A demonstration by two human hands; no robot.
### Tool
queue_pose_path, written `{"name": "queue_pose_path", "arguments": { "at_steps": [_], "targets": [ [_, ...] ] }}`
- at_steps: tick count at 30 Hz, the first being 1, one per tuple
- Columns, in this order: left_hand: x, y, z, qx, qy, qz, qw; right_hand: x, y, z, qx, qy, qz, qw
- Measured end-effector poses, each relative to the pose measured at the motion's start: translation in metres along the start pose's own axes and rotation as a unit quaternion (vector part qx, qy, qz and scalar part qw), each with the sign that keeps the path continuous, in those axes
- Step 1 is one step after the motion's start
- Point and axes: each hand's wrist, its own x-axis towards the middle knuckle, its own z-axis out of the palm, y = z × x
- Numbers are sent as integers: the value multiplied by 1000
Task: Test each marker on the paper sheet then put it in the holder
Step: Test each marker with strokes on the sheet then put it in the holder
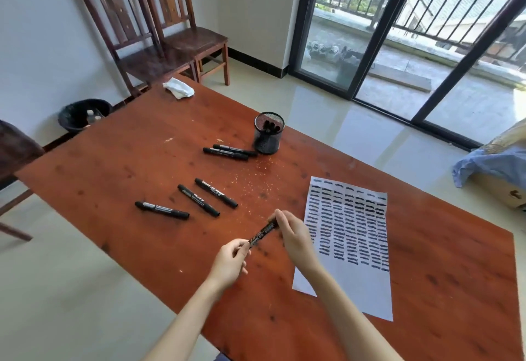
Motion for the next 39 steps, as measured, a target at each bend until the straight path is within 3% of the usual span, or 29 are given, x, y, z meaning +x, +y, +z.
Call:
{"name": "queue_pose_path", "arguments": {
  "at_steps": [5,10,15,24,31,39],
  "targets": [
    [52,20,-16,-26,115,16,993,31,-6,5,71,56,14,996],
    [98,61,-35,-20,118,71,990,98,-52,-13,113,176,-51,977],
    [109,58,-41,-32,99,71,992,186,-92,-27,41,269,-92,958],
    [99,21,-53,-58,120,11,991,247,-51,0,-85,190,-21,978],
    [91,12,-69,-47,136,-6,990,254,-60,-9,-130,194,-57,971],
    [82,0,-80,-36,152,-14,988,262,-59,-9,-235,100,-24,966]
  ]
}}
